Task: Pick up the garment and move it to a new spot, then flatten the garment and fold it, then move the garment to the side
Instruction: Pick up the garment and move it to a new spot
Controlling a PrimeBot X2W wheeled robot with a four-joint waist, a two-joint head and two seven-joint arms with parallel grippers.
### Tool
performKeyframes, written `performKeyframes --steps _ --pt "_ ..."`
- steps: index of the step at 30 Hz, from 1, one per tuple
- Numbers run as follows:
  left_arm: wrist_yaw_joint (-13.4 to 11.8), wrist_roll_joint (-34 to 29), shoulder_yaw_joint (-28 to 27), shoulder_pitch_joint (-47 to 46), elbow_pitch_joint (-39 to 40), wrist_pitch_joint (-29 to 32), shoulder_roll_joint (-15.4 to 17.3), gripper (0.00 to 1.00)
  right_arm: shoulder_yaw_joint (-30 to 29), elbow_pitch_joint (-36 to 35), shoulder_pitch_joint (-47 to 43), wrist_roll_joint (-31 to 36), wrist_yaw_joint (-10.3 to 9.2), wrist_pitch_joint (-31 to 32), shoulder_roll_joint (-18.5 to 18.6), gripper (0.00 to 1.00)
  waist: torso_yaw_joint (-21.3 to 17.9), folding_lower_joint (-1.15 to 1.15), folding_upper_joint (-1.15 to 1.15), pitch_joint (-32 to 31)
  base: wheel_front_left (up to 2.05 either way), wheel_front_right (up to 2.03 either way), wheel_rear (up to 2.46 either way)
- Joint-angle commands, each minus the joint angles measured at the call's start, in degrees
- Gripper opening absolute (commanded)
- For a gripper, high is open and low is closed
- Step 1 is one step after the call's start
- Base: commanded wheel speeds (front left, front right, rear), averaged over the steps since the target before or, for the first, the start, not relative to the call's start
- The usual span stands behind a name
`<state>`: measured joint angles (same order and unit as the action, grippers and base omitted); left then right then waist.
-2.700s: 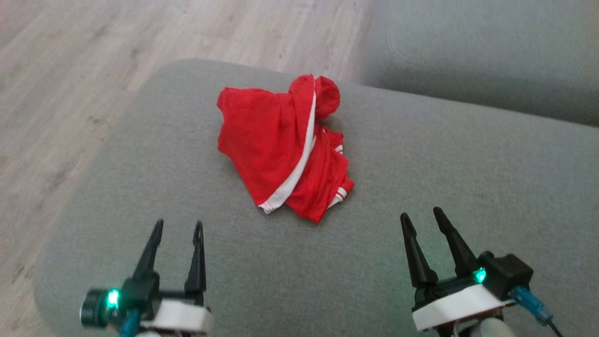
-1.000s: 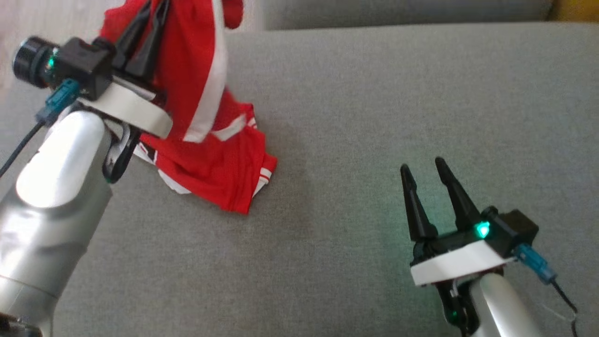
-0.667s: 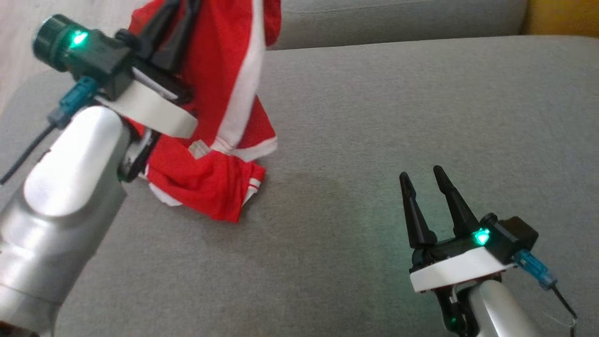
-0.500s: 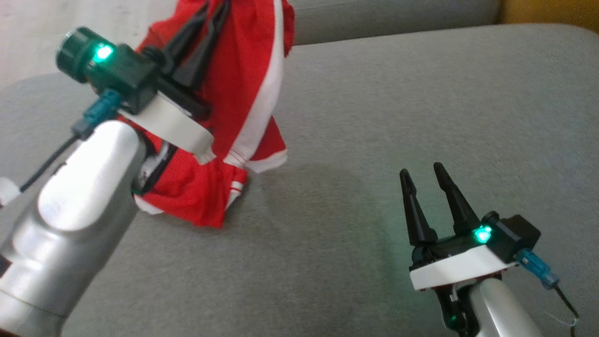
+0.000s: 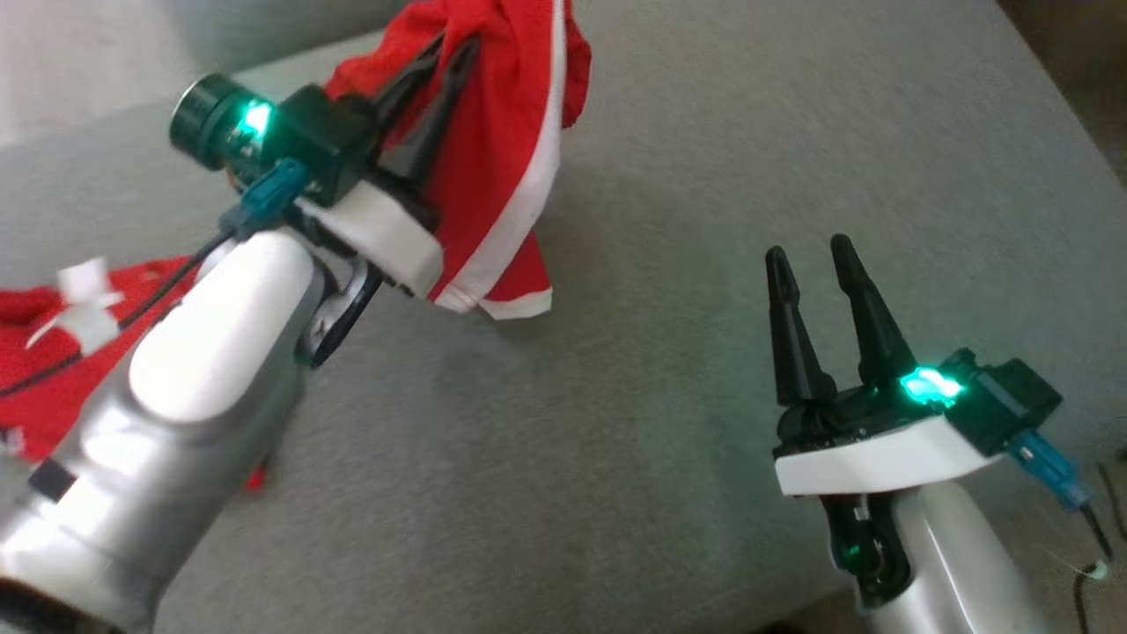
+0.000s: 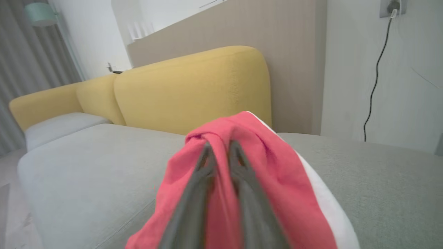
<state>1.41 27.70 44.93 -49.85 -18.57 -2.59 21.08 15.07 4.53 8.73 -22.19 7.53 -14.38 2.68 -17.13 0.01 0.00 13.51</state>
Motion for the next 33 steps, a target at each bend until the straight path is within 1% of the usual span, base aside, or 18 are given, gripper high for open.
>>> performKeyframes --steps 1,5,7,10,11,14,18,21,25,30,31,33 --pt "0.39 -0.25 -1.69 -4.51 0.38 -0.04 0.61 1.0 1.73 -2.34 1.93 -0.68 -0.04 -0.62 0.2 1.0 -4.35 -0.01 0.0 4.07 0.0 0.0 0.0" --pt "0.99 -0.05 -1.47 -6.1 -1.77 -1.89 -1.43 1.0 2.19 -2.81 2.09 -1.46 -0.04 -0.62 0.2 1.0 -5.24 -0.01 0.0 5.16 0.0 0.0 0.0" --pt "1.21 -0.22 -1.31 -6.77 -2.28 -2.79 -2.01 1.0 1.82 -2.82 1.95 -1.56 -0.04 -0.62 0.2 1.0 -4.66 -0.01 0.0 5.23 0.0 0.0 0.0" --pt "1.15 -0.75 -1.31 -7.42 -2.71 -4.5 -2.14 1.0 1.12 -2.5 2.0 -1.43 -0.04 -0.62 0.2 1.0 -2.85 -0.01 0.0 4.71 0.0 0.0 0.0" --pt "1.15 -0.75 -1.31 -7.42 -2.71 -4.5 -2.14 1.0 1.12 -2.5 2.0 -1.43 -0.04 -0.62 0.2 1.0 -2.85 -0.01 0.0 4.71 0.0 0.0 0.0" --pt "0.75 -0.57 -1.78 -7.02 -2.9 -6.23 -2.05 1.0 0.23 -1.99 1.94 -0.65 -0.04 -0.62 0.2 1.0 -0.02 -0.01 0.0 3.5 0.0 0.0 0.0" --pt "-0.48 -0.56 -2.35 -4.76 -2.78 -8.44 -1.01 1.0 -1.09 -1.15 1.58 0.8 -0.04 -0.62 0.2 1.0 4.36 -0.01 0.0 1.2 0.0 0.0 0.0" --pt "-2.05 -0.33 -2.98 -1.43 -2.28 -9.91 -0.02 1.0 -2.33 -0.4 0.95 2.07 -0.04 -0.62 0.2 1.0 7.84 -0.01 0.0 -0.8 0.0 0.0 0.0" --pt "-4.86 -0.09 -3.83 4.85 -0.86 -11.34 1.27 1.0 -3.87 0.51 -0.3 3.79 -0.04 -0.62 0.2 1.0 12.28 -0.01 0.0 -3.35 0.0 0.0 0.0" --pt "-9.27 0.15 -5.5 14.68 1.61 -12.22 2.11 1.0 -5.1 1.5 -2.46 5.84 -0.04 -0.62 0.2 1.0 16.86 -0.01 0.0 -5.76 0.0 0.0 0.0" --pt "-10.89 0.55 -6.49 18.97 2.58 -12.34 1.98 1.0 -5.31 1.87 -3.12 6.48 -0.04 -0.62 0.2 1.0 18.01 -0.01 0.0 -6.4 0.0 0.0 0.0" --pt "-12.49 0.48 -8.01 23.27 4.19 -12.37 1.51 1.0 -5.51 2.01 -3.63 6.89 -0.04 -0.62 0.2 1.0 18.86 -0.01 0.0 -6.75 0.0 0.0 0.0"
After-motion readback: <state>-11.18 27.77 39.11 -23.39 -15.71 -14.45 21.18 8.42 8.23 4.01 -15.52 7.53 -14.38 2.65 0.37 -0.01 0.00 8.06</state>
